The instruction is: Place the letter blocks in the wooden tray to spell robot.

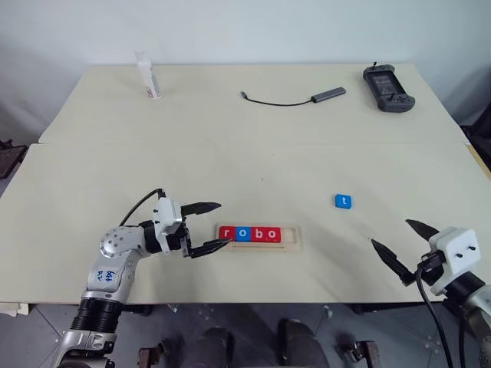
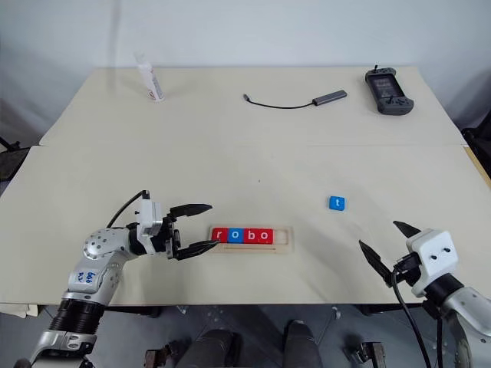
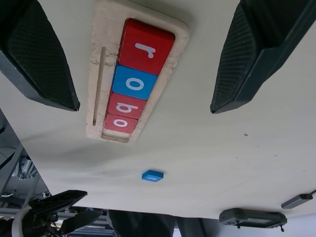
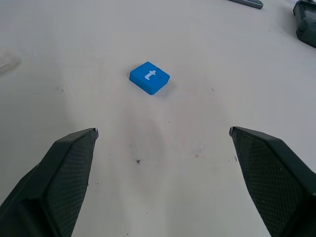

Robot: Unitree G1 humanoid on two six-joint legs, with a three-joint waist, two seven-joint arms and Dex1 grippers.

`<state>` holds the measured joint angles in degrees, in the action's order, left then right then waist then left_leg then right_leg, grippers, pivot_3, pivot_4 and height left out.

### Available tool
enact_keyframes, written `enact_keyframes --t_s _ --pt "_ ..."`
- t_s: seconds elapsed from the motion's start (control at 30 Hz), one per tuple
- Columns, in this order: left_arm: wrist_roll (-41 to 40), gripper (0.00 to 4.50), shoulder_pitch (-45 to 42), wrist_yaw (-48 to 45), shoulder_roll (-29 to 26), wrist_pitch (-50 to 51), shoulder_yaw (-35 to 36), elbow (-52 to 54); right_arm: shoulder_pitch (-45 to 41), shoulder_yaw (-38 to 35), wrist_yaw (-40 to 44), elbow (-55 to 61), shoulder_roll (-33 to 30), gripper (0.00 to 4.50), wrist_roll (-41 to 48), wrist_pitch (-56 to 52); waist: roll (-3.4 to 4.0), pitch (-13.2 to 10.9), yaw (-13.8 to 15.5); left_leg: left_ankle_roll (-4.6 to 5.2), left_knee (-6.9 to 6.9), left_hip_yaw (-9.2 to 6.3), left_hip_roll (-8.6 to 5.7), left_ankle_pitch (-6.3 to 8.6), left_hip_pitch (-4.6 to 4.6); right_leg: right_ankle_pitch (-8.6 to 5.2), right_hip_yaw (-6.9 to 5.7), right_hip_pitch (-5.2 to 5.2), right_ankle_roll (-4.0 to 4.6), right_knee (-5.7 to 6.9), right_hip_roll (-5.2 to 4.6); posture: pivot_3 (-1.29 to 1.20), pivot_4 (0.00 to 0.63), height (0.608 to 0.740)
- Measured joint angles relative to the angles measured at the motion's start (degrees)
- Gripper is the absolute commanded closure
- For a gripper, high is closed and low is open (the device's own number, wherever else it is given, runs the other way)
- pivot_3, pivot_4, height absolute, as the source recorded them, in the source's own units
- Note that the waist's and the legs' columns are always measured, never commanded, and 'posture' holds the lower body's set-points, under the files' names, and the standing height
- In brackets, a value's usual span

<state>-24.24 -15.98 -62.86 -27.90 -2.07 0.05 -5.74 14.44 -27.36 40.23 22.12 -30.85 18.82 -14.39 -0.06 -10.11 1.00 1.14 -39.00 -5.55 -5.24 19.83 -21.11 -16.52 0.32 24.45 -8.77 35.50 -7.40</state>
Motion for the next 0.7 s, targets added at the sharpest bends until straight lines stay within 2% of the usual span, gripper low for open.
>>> enact_keyframes --t_s 0.23,0.43,0.57,0.7 --pt "0.2 0.00 -0.2 0.7 0.6 -0.6 -0.1 0.3 -19.2 8.7 -11.8 -0.5 -0.1 0.03 2.4 -24.6 0.03 0.0 -0.3 -0.07 0.01 -0.12 0.02 -0.06 -0.07 -0.04 -0.05 0.09 0.07 0.06 -0.02 0.00 0.150 0.740" --pt "0.2 0.00 1.4 2.1 0.9 -0.6 0.0 1.5 -28.5 14.6 -22.0 -5.7 4.7 0.03 0.1 -35.0 0.03 0.0 0.0 -0.05 0.01 -0.14 -0.04 -0.06 -0.11 -0.04 -0.08 0.10 0.07 0.05 -0.05 0.00 0.150 0.740" --pt "0.2 0.00 2.1 3.0 0.9 -0.6 0.1 3.2 -31.1 15.6 -27.3 -6.9 6.9 0.93 -1.9 -37.6 0.03 0.0 0.2 -0.04 0.00 -0.14 -0.07 -0.06 -0.11 -0.04 -0.08 0.09 0.07 0.06 -0.05 0.00 0.150 0.740" --pt "0.2 0.00 3.2 3.5 0.8 -0.5 0.1 3.5 -31.5 15.7 -28.7 -5.9 8.5 2.36 -1.9 -39.2 0.04 0.0 0.1 -0.05 0.01 -0.13 -0.03 -0.06 -0.10 -0.04 -0.08 0.10 0.07 0.06 -0.02 0.00 0.150 0.740"
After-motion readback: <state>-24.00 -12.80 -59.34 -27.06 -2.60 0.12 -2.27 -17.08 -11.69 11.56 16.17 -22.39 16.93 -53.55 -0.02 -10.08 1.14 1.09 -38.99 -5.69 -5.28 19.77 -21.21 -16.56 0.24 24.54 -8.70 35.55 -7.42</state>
